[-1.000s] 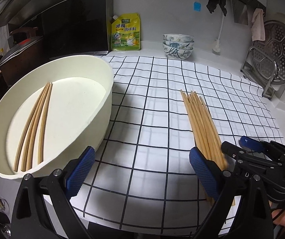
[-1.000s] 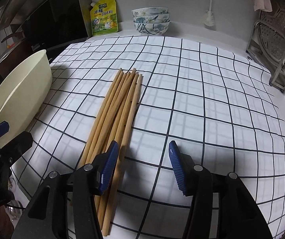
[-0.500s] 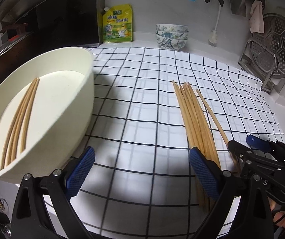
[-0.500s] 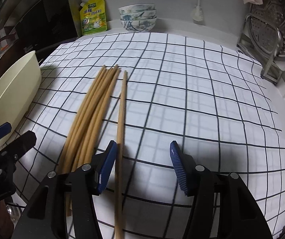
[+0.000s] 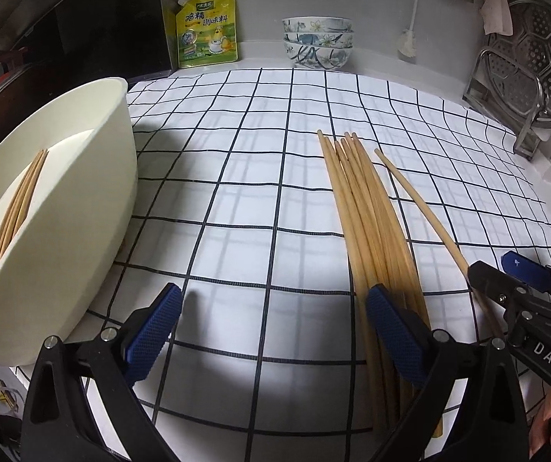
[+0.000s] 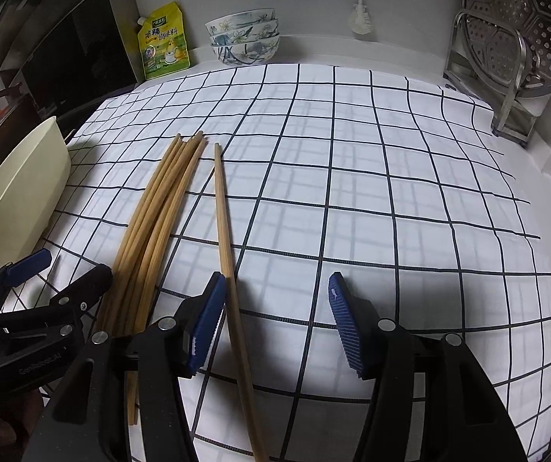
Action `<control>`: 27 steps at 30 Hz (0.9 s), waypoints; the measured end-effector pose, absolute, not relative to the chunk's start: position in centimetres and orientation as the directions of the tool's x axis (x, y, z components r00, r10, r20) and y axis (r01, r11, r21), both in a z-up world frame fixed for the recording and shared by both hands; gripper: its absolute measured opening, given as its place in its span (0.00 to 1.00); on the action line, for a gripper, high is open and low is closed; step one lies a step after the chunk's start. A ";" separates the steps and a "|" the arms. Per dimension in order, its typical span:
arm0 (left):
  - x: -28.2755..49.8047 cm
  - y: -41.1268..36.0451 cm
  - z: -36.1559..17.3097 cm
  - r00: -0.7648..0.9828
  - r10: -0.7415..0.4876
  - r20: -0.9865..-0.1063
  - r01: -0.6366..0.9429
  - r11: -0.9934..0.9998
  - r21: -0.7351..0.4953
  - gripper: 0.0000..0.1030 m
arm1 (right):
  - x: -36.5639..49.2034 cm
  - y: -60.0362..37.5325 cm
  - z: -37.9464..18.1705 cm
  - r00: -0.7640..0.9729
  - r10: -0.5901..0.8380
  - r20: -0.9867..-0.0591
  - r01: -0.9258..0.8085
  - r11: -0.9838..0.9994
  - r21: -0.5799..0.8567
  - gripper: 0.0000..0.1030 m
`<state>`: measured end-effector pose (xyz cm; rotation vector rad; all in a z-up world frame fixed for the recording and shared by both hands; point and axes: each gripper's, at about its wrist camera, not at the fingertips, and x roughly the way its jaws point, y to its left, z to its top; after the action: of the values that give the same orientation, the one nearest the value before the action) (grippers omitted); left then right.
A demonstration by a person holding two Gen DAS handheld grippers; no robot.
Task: Organize utensils
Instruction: 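Lower the left tool onto the chopstick bundle while the right tool approaches a loose chopstick, then close the left tool on one chopstick while the right tool grasps another chopstick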
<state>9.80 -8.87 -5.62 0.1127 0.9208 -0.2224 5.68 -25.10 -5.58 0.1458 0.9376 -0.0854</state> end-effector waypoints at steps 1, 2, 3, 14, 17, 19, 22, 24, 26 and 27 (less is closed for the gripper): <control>9.8 -8.9 -5.6 0.584 -0.139 -0.799 0.239 0.971 0.006 0.94 | 5.7 -25.1 -5.6 0.589 -0.010 -0.808 0.136 0.987 0.087 0.52; 9.7 -9.0 -5.6 0.585 -0.136 -0.800 0.240 0.971 0.011 0.94 | 5.7 -25.1 -5.6 0.588 -0.010 -0.809 0.135 0.987 0.087 0.52; 9.8 -9.1 -5.7 0.583 -0.125 -0.803 0.239 0.971 0.023 0.94 | 5.7 -25.1 -5.6 0.588 -0.010 -0.809 0.135 0.987 0.086 0.52; 10.4 -8.2 -6.0 0.577 -0.081 -0.813 0.209 0.977 0.051 0.95 | 5.6 -24.7 -5.2 0.586 -0.020 -0.810 0.115 0.992 0.059 0.53; 10.9 -8.3 -6.1 0.576 -0.092 -0.813 0.209 0.977 0.038 0.95 | 5.7 -24.5 -5.4 0.578 -0.031 -0.815 0.115 0.992 0.043 0.53; 11.5 -8.5 -6.1 0.577 -0.091 -0.812 0.206 0.978 0.036 0.95 | 5.8 -24.4 -5.6 0.572 -0.035 -0.819 0.114 0.993 0.037 0.53; 12.0 -8.8 -6.1 0.574 -0.102 -0.812 0.208 0.978 0.025 0.95 | 5.8 -24.1 -5.8 0.574 -0.059 -0.817 0.111 0.994 0.006 0.53; 12.2 -9.0 -6.1 0.574 -0.107 -0.812 0.213 0.977 0.021 0.94 | 5.8 -23.9 -5.9 0.581 -0.070 -0.811 0.109 0.994 -0.008 0.53; 12.3 -9.1 -6.1 0.575 -0.124 -0.809 0.225 0.974 0.011 0.89 | 5.8 -23.8 -5.9 0.586 -0.074 -0.807 0.107 0.994 -0.013 0.52; 12.2 -9.2 -6.0 0.578 -0.131 -0.806 0.231 0.973 0.008 0.83 | 5.9 -23.7 -5.9 0.588 -0.076 -0.805 0.104 0.994 -0.018 0.51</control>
<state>12.20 -9.20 -6.02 0.1164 0.9316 -0.2127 5.85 -23.71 -5.88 0.0323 0.9363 -0.1048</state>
